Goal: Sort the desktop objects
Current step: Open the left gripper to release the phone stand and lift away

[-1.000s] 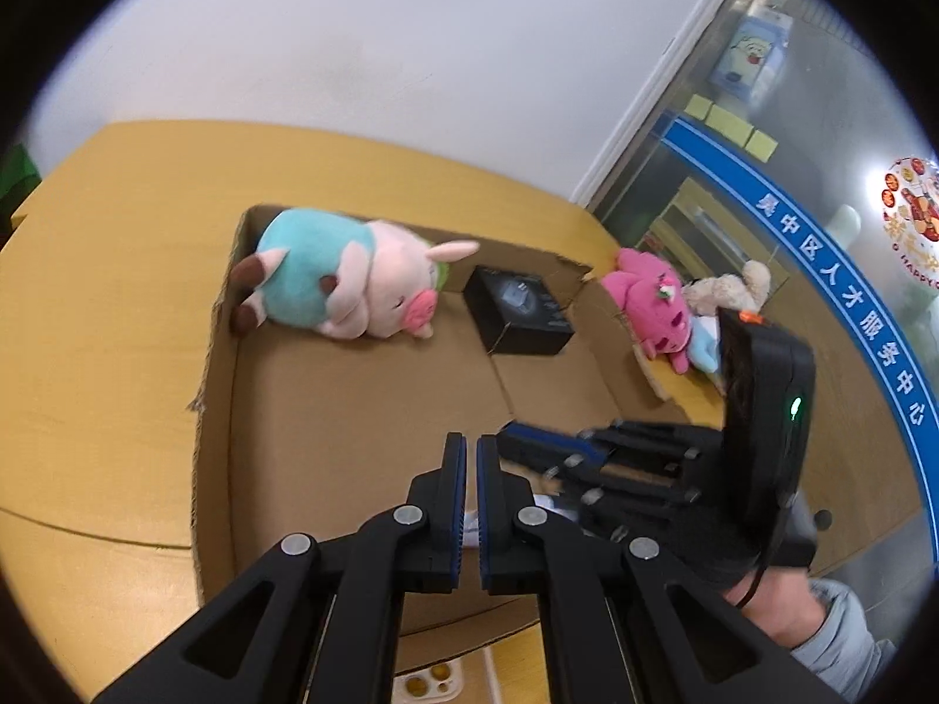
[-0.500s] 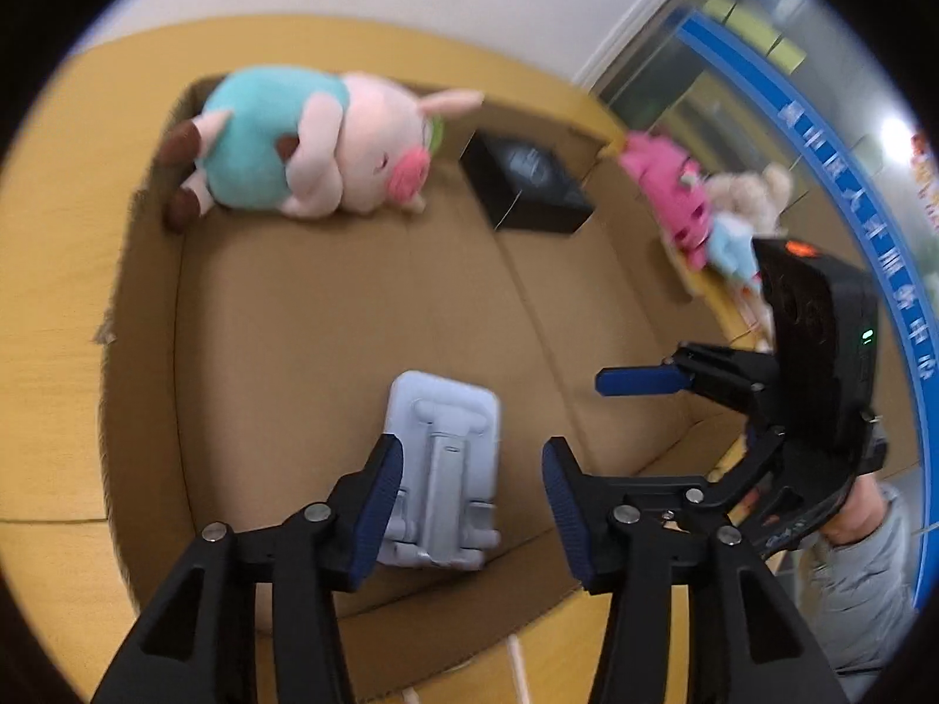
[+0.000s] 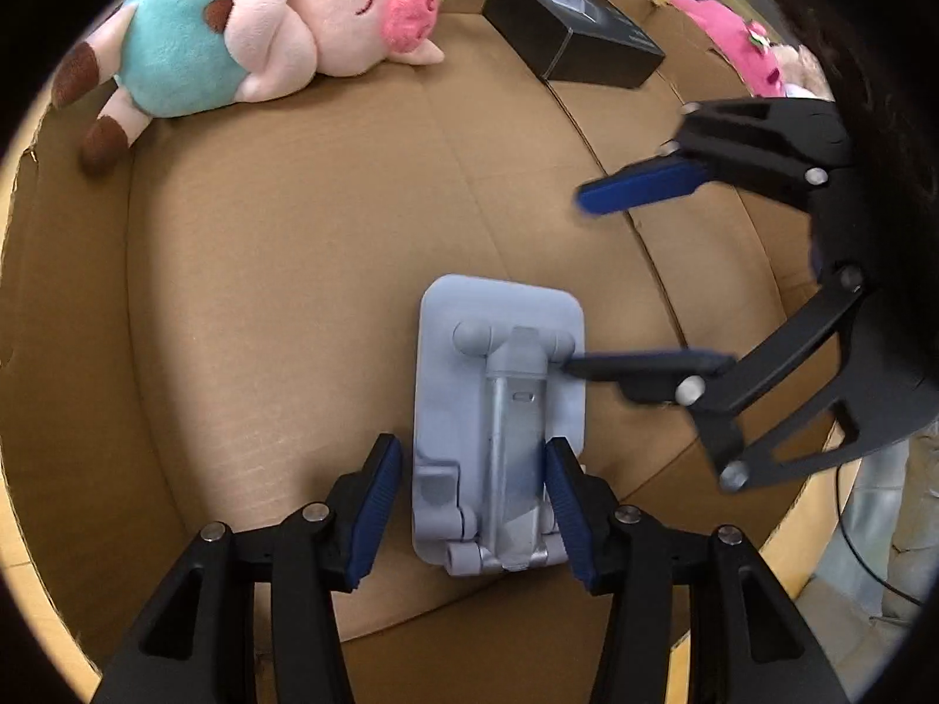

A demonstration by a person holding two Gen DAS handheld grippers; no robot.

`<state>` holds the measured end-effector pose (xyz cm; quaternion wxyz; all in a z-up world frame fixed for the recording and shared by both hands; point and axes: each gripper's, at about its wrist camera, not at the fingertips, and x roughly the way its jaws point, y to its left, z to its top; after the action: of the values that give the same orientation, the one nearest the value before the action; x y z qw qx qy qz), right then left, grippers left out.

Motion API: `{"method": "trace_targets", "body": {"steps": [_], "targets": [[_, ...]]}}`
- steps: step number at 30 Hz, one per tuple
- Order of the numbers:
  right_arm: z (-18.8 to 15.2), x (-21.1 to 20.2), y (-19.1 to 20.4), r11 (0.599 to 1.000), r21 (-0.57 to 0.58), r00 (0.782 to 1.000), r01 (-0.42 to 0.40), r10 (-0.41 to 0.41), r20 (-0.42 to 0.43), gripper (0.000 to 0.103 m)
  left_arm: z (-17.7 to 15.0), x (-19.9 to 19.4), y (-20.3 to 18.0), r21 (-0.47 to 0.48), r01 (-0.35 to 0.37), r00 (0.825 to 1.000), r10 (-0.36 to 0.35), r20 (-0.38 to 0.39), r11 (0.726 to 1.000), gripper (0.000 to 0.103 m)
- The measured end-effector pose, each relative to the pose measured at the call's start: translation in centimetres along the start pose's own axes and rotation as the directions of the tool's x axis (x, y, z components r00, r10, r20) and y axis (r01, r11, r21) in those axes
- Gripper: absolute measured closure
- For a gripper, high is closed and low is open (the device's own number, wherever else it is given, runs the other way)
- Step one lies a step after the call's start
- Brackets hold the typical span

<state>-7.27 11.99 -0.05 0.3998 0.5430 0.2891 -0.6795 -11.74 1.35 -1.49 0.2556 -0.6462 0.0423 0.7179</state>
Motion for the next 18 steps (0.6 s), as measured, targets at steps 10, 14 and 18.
{"method": "trace_targets", "body": {"steps": [10, 14, 18], "targets": [[1.3, -0.3, -0.4, 0.996, -0.032, 0.99, -0.082, 0.085, 0.111, 0.074, 1.8, -0.2, 1.5, -0.012, -0.061, 0.997, 0.062, 0.053, 0.998, 0.058], [2.6, -0.7, -1.5, 0.997, 0.024, 0.99, -0.072, 0.068, 0.122, 0.074, 2.8, -0.4, 2.6, -0.048, -0.091, 0.992, 0.095, 0.084, 0.995, 0.058], [4.2, -0.2, -2.9, 0.992, 0.102, 0.99, -0.07, 0.056, 0.127, 0.079, 3.8, -0.7, 3.9, -0.103, -0.128, 0.986, 0.138, 0.096, 0.986, 0.059]]}}
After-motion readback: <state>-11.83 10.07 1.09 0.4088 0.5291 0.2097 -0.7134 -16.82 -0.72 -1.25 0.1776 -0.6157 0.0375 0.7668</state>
